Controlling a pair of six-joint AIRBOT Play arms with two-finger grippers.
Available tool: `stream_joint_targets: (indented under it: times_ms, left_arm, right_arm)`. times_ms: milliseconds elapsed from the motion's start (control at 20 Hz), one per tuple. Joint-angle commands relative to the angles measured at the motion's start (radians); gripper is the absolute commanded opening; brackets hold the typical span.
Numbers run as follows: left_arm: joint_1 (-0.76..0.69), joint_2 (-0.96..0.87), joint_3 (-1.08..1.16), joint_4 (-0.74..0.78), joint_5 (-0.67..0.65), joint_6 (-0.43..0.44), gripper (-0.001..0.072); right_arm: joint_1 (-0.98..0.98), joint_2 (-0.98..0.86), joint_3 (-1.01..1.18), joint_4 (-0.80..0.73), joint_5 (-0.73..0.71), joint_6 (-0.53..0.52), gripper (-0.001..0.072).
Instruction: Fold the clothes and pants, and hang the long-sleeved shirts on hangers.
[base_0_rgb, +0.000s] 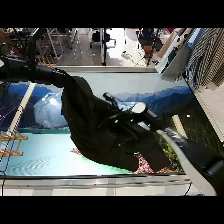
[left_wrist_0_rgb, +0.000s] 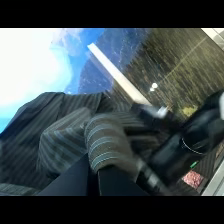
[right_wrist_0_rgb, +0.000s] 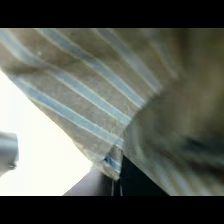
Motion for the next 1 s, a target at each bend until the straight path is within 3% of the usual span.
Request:
stream_joint_targets:
  times_ms: [0,100,250,450,500,600,650,750,850,950]
  left_arm:
    - [0.001,-0.001,0.001,0.0,-0.014,-0.012,0.0021]
    - [0.0,-0.001,0.001,0.0,-0.017,-0.075,0.002]
    - [0.0,-0.005,0.001,-0.004,-0.007,-0.128,0.002]
    - [0.0,-0.017,0.001,-0.003,0.014,-0.222,0.0021]
    - [0.001,-0.022,0.001,-0.001,0.014,-0.222,0.0075]
    - [0.005,-0.028,0.001,0.032,0.012,-0.221,0.0446]
    - [0.012,-0.029,0.001,0.079,0.0,-0.221,0.0518]
    - [0.045,-0.029,0.001,0.27,-0.088,-0.23,0.0475]
    - [0.103,-0.027,-0.02,0.584,-0.193,-0.282,0.0469]
    - [0.206,-0.002,-0.114,0.763,-0.216,-0.315,0.047]
  right_arm:
    - [-0.02,0.193,0.184,-0.76,-0.07,0.639,0.0017]
    - [-0.023,0.323,0.31,-0.955,-0.069,0.804,0.0017]
    - [-0.013,0.406,0.398,-0.968,-0.046,0.861,0.0017]
    - [-0.008,0.349,0.4,-0.97,-0.035,0.925,0.0017]
    - [-0.001,0.324,0.4,-0.967,-0.028,0.929,0.0017]
    - [0.028,0.27,0.4,-0.967,-0.026,0.928,0.0018]
    - [0.047,0.244,0.4,-0.967,-0.027,0.928,0.0018]
    - [0.08,0.192,0.4,-0.967,-0.031,0.924,0.0018]
    - [0.097,0.151,0.4,-0.967,-0.04,0.919,0.0019]
    - [0.096,0.123,0.4,-0.968,-0.04,0.895,0.0019]
